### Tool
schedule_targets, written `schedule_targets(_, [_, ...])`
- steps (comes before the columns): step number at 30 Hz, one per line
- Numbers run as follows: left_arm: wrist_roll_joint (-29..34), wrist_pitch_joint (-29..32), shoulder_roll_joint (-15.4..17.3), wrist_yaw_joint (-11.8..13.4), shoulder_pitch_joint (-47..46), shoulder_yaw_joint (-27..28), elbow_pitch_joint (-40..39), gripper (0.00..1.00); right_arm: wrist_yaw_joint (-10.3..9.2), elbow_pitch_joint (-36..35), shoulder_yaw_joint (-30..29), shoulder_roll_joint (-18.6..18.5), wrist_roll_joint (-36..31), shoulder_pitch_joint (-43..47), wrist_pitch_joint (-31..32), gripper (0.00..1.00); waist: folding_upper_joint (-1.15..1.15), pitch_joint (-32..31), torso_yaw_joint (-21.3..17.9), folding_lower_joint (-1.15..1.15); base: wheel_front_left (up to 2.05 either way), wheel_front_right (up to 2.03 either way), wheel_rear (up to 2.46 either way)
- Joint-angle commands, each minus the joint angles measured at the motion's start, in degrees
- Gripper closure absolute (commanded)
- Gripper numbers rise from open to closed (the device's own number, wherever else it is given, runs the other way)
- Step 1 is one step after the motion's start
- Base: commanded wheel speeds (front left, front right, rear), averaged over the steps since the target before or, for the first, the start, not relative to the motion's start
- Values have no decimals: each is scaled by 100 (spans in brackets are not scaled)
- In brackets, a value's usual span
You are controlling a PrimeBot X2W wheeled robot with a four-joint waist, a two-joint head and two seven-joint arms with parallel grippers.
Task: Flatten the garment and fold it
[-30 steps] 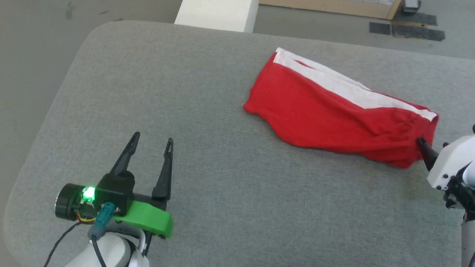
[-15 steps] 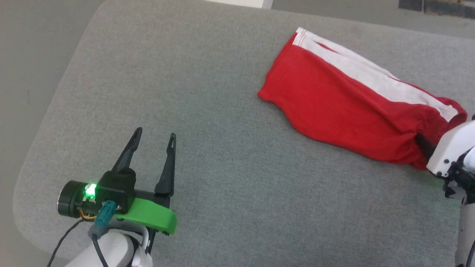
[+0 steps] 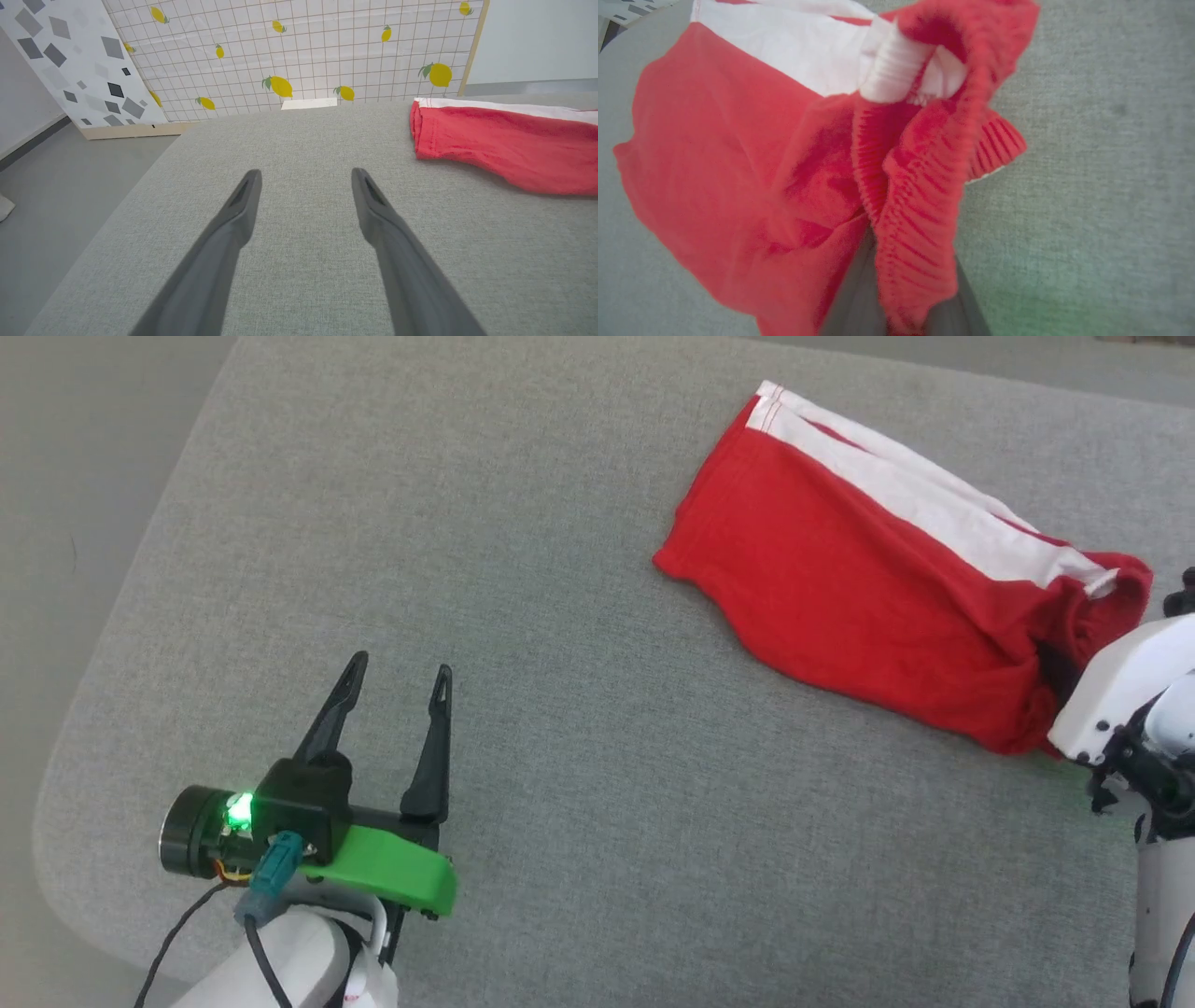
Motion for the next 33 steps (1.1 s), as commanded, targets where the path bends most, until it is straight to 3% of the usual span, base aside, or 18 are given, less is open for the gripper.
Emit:
schedule_targets(1, [79,-43,-28,-32,-80,22,26,0,-5,62,72,-22,84,191,-9,100,0,-118,-50,0,0,0,0])
schedule_targets(11, [37,3,7,-118,-71,-29,106,0,-5,-338,242,-1316,735,901,96,100,0,-505,-219,0,0,0,0])
schedule_targets(14, [35,45,3,-127,-88,-64,72,0,-5,-405,317,-1912,781,1067,78,100,0,-524,-271,0,0,0,0])
schedule_targets(18, [41,79,-23,-137,-116,-108,35,0,-5,-276,462,-2333,774,989,-18,100,0,-478,-293,0,0,0,0])
schedule_targets(25, [49,95,-110,-148,-188,-163,45,0,-5,-212,996,-2467,988,355,61,100,0,-398,-232,0,0,0,0])
schedule_targets(33, [37,56,-262,-144,-182,-184,171,0,-5,-390,1354,-2025,1253,-274,754,100,0,-397,-3,0,0,0,0])
